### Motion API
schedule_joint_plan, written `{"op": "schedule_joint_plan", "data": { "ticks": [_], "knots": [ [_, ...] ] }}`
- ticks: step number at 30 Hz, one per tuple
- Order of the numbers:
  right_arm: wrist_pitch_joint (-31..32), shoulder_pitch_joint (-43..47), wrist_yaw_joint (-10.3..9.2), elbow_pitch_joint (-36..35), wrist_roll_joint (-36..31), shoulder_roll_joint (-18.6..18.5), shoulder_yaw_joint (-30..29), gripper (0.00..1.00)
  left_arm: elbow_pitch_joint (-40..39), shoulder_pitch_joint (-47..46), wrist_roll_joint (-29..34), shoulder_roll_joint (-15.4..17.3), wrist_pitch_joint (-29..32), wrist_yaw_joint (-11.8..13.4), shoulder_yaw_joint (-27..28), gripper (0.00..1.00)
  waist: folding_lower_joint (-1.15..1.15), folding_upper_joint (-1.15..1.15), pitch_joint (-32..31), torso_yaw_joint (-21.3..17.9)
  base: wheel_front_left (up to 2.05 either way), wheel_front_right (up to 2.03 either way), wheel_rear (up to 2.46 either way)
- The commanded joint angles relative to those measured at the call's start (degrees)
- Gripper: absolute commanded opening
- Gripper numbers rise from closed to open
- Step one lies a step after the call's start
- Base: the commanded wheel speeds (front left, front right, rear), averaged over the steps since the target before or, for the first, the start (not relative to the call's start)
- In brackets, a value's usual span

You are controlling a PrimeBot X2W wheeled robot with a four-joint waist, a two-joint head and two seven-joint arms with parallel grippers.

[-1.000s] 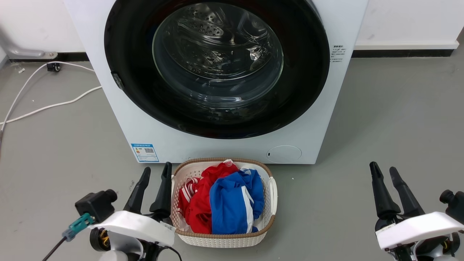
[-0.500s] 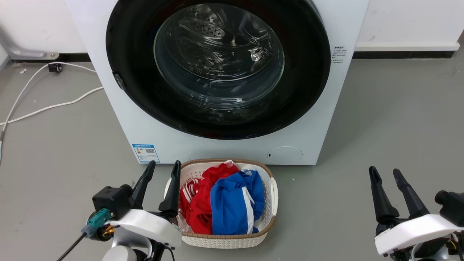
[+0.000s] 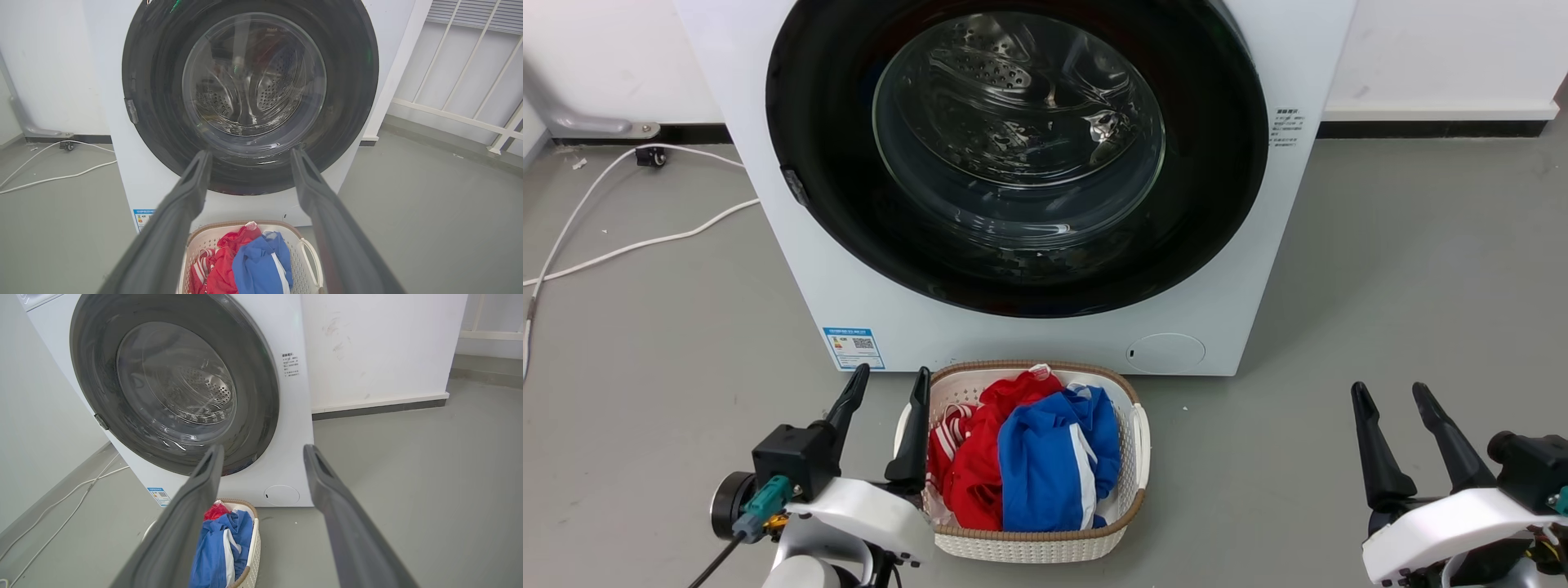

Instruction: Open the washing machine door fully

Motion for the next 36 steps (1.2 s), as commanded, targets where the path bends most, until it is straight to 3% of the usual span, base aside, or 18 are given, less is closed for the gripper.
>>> {"op": "schedule_joint_plan", "data": {
  "ticks": [1, 20, 36],
  "knots": [
    [0.02, 0.22, 0.12, -0.8, -1.32, 0.15, -0.13, 1.0, -0.14, -0.85, 1.48, 0.45, -0.45, 0.21, -0.31, 1.0, 0.0, 0.0, -0.01, 0.04, 0.0, 0.0, 0.0],
    [-0.55, 1.51, 0.13, -1.56, -8.69, 0.8, -0.3, 1.0, 1.4, -0.74, 6.39, 0.06, -2.58, -0.97, -1.24, 1.0, 0.0, 0.0, -0.3, 0.4, 0.0, 0.0, 0.0],
    [-2.15, 1.4, 0.08, -0.52, -10.89, 0.85, -0.58, 1.0, 3.84, -0.62, 8.9, -0.93, -4.18, -1.25, -0.12, 1.0, 0.0, 0.0, -0.51, 0.64, 0.0, 0.0, 0.0]
  ]
}}
